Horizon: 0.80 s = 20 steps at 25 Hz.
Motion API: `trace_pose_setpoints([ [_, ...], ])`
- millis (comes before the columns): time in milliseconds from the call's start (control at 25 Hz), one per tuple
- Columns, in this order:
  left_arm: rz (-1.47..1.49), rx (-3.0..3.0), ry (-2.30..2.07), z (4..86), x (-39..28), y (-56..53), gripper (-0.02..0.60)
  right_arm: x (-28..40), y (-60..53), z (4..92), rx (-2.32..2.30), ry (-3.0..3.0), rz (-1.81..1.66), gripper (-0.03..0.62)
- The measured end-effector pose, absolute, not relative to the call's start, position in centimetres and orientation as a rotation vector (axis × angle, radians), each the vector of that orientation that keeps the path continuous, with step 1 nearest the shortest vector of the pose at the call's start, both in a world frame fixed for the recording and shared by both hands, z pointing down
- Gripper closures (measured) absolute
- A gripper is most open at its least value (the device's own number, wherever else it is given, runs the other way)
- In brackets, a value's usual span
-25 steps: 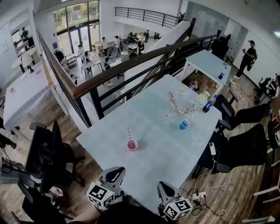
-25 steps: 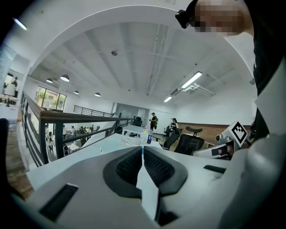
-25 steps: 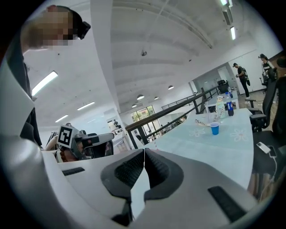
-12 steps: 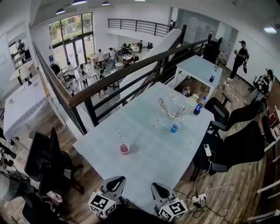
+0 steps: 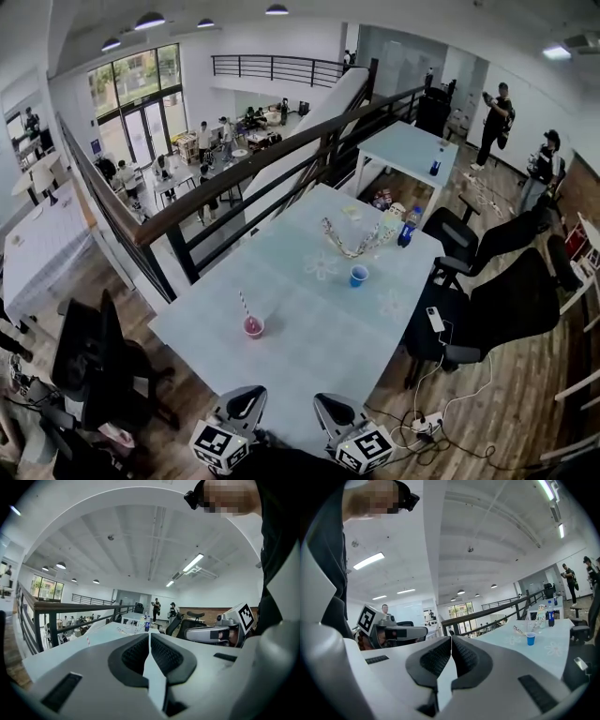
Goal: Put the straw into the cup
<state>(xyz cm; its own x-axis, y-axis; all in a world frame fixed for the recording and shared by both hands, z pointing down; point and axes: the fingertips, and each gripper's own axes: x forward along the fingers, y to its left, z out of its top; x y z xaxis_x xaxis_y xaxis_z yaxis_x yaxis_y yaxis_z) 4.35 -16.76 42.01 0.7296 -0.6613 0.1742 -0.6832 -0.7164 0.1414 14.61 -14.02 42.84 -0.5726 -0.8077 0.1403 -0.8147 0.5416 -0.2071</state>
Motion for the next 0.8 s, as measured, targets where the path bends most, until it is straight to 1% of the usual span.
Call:
trace_pose_setpoints([
  [800, 0.196, 2.728, -1.045, 42.6, 5.34, -17.38, 0.554, 15.68, -14.74, 43.08, 1.451, -2.732, 0.464, 0.565],
])
